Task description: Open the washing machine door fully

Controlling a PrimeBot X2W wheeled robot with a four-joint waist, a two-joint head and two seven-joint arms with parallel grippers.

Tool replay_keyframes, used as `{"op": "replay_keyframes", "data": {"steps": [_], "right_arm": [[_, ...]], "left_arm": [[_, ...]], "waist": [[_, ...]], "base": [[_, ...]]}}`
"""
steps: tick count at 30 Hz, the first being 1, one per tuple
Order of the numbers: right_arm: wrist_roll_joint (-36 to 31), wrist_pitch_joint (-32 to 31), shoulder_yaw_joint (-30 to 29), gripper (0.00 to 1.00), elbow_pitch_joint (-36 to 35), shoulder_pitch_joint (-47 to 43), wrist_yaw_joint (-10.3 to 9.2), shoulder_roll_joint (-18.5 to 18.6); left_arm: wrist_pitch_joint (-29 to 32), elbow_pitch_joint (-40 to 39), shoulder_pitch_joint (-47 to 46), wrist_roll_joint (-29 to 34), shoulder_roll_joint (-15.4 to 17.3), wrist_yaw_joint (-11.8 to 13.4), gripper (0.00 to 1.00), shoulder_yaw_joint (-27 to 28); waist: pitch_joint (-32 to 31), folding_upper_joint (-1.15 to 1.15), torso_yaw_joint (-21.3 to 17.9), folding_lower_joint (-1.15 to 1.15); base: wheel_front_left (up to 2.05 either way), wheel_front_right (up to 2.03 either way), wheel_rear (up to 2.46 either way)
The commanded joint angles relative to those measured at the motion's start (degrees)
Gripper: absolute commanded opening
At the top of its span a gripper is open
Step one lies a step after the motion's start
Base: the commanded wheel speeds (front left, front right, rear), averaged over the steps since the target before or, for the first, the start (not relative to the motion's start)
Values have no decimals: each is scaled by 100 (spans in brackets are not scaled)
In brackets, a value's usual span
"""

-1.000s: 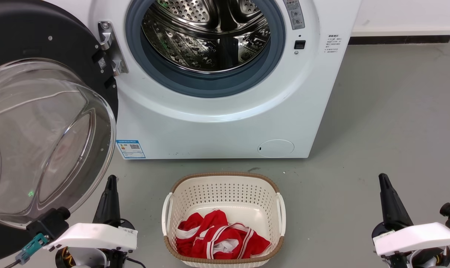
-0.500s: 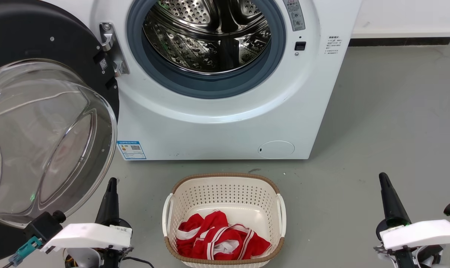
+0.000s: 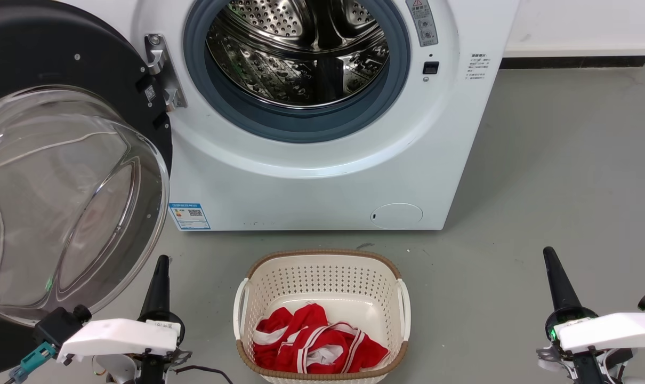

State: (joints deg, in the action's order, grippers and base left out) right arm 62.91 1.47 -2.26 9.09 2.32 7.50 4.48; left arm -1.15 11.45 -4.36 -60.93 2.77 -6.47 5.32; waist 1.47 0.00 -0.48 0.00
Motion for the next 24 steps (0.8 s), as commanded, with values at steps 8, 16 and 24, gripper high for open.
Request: {"op": "replay_keyframes", "data": {"steps": [8, 16, 24], "right_arm": [[605, -106, -38, 0, 54, 172, -1, 39], [1004, -191, -62, 0, 122, 208, -1, 36], [1431, -281, -93, 0, 194, 261, 0, 30]], "left_arm": [[146, 13, -143, -590, 15, -38, 0, 30], [245, 51, -157, -992, 15, -53, 0, 46], [353, 97, -174, -1424, 15, -62, 0, 64]], "waist": [[-17, 0, 7, 0], [-32, 0, 12, 0], [-48, 0, 18, 0]], "base": [[0, 0, 0], [0, 0, 0], [0, 0, 0]]}}
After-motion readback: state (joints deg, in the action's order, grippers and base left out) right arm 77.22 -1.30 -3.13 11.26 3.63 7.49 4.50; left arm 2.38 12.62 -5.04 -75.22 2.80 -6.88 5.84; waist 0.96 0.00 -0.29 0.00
